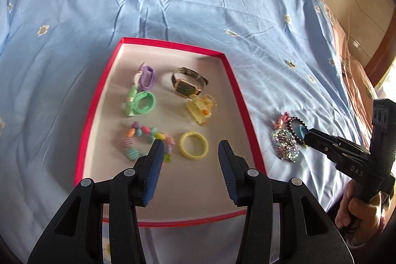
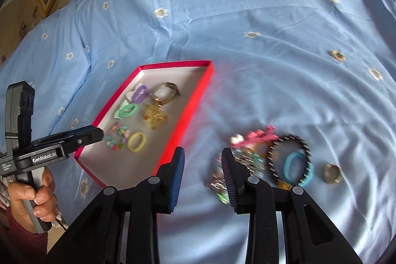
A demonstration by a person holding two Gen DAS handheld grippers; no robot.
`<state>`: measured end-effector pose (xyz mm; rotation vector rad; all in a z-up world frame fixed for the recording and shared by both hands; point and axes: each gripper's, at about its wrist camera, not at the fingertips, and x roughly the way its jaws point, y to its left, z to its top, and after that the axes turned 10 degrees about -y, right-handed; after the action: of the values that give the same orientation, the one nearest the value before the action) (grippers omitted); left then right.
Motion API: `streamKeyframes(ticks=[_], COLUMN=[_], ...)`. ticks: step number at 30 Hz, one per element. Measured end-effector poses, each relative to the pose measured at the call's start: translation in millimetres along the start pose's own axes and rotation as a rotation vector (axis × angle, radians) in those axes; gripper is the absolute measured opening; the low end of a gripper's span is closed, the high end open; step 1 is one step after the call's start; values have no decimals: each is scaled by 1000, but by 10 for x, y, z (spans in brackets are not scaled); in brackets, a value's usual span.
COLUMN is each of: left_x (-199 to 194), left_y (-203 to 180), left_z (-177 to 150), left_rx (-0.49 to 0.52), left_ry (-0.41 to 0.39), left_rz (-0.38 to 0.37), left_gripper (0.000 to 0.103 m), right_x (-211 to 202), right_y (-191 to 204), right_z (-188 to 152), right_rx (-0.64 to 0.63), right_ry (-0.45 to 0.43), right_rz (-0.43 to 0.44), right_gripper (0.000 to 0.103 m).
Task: Organize jewelry
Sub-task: 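Move both open tools back over the remaining jewelry beside the box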
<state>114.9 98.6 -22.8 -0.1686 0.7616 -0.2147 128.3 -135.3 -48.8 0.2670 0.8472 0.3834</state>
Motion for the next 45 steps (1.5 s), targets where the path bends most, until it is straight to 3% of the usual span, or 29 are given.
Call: streamKeyframes(ticks=[9,22,34,45], left_x=[77,189,417,720], left_y=[-392,-780,-1041,-1320], left_z=[-104,-135,-55,60], left_rx=[55,131,190,272], left_ry=[33,59,89,126], left_rz=[-47,-87,-120,-152], left_gripper=[45,45,45,45], right_x=[-366,-574,-568,-378], right_y=[-521,-878,-1051,-1085], right_z=[-222,-382,-331,-262], right_rx=[91,151,146,72], right_ry=[-21,-38,-39,12], right_rz=[-81,-134,-177,-204], right_gripper=[35,35,35,35])
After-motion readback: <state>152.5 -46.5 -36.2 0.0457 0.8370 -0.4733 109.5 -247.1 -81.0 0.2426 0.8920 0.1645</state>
